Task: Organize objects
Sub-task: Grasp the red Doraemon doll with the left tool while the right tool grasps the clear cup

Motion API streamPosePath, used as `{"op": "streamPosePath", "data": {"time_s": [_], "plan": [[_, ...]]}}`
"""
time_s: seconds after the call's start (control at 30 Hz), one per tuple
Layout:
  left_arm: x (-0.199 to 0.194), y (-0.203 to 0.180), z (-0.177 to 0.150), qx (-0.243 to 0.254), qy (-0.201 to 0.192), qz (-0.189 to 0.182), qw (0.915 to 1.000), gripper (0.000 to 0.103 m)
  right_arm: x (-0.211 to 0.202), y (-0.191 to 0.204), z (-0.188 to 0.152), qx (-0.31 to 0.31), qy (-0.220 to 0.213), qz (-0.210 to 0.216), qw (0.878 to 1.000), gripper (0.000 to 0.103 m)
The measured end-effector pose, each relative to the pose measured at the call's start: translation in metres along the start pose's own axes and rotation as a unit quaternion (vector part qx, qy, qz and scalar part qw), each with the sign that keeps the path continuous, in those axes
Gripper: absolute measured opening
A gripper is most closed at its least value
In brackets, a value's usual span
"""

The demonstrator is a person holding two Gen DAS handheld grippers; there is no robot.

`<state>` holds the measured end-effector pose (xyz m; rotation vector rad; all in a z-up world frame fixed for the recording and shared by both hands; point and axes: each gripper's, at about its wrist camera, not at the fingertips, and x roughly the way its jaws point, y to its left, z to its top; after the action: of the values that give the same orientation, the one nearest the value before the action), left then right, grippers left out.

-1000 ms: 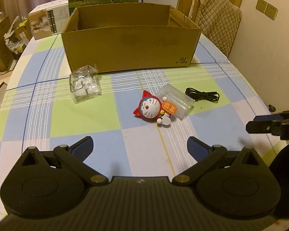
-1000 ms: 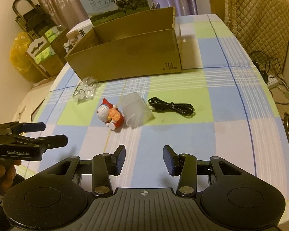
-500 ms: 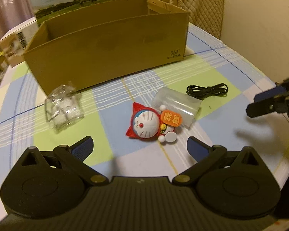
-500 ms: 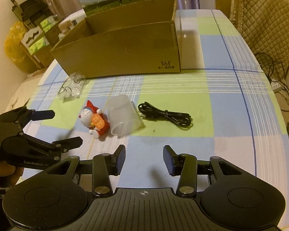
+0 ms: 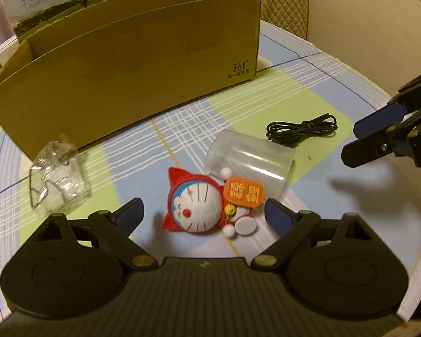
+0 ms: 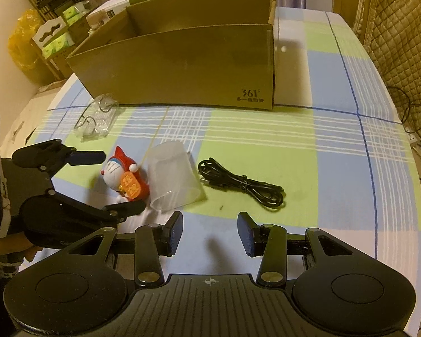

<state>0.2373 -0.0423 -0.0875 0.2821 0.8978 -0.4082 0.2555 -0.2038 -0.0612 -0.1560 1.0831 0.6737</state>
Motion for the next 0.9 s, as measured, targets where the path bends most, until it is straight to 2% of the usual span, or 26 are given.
{"op": "streamPosePath", "data": {"time_s": [0.1, 0.17, 0.4, 0.57, 0.77, 0.9], "plan": [[0.006, 0.0, 0.002, 0.002, 0.0, -0.003, 1.0, 0.081, 0.004, 0.0, 0.002, -0.005, 0.005, 0.001, 1.0, 0.041], [0.008, 0.001, 0.003, 0.003, 0.004, -0.01, 0.9999, 0.066, 0.007, 0.002, 0.003, -0.012, 0.008, 0.004, 1.0, 0.041], [-0.006, 0.011, -0.008, 0.008, 0.022, 0.0, 0.9997, 0.066, 0.022, 0.021, 0.015, -0.068, 0.02, 0.029, 0.997, 0.041], [-0.021, 0.03, -0.017, -0.007, 0.028, 0.012, 0.9995, 0.065, 0.04, 0.035, 0.023, -0.11, 0.032, 0.034, 0.993, 0.041], [-0.024, 0.042, -0.019, -0.02, 0.027, 0.01, 0.9994, 0.065, 0.062, 0.045, 0.032, -0.143, 0.05, 0.019, 0.988, 0.053], [-0.023, 0.045, -0.02, -0.027, 0.027, 0.006, 0.9992, 0.065, 0.074, 0.052, 0.036, -0.154, 0.055, 0.014, 0.986, 0.055]]}}
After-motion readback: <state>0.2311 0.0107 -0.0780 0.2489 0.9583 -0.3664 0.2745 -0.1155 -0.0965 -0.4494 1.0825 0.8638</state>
